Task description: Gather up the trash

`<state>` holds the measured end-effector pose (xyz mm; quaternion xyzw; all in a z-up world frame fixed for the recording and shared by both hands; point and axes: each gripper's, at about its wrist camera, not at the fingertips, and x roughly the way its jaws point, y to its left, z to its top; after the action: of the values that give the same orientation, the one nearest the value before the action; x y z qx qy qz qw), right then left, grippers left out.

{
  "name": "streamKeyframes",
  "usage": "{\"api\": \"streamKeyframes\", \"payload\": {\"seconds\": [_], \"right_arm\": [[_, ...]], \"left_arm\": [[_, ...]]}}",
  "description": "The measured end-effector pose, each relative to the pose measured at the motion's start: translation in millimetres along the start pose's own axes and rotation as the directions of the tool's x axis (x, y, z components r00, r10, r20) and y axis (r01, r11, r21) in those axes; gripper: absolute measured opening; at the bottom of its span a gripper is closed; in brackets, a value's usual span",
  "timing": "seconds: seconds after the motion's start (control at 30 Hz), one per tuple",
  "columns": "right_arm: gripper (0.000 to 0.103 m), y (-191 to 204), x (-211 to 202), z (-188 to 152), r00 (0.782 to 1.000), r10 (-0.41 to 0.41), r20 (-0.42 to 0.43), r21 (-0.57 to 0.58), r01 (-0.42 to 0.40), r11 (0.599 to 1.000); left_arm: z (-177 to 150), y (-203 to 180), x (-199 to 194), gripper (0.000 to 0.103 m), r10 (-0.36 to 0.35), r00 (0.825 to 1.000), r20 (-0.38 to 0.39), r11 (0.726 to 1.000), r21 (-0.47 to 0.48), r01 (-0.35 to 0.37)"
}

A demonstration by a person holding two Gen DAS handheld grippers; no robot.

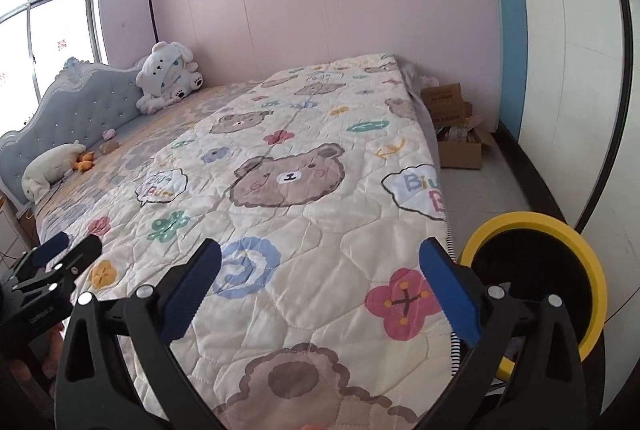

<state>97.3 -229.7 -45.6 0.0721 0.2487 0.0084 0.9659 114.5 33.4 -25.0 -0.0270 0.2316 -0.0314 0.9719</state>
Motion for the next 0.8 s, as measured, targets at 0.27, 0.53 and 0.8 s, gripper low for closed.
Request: {"api": "streamKeyframes", "payload": {"seconds": [0.27, 0.53, 0.8], "right_arm": [[0.095, 2, -31, 0, 0.988, -0.078, 0.137, 0.013, 0.077, 0.997], [0.095, 4, -43, -4, 0.981, -0.088, 0.172, 0.022, 0.086, 0.996], [0.095, 2, -42, -5, 0.981, -0.090, 0.172, 0.038, 0.085, 0.996]], "left_arm": [[7, -3, -35, 0.095, -0.021, 0.996, 0.085, 0.999, -0.044, 0.024], [6, -5, -47, 0.095, -0.031, 0.992, 0.122, 0.998, -0.052, 0.037], [6, -3, -46, 0.095, -0.028, 0.991, 0.130, 0.998, -0.051, 0.035]]}}
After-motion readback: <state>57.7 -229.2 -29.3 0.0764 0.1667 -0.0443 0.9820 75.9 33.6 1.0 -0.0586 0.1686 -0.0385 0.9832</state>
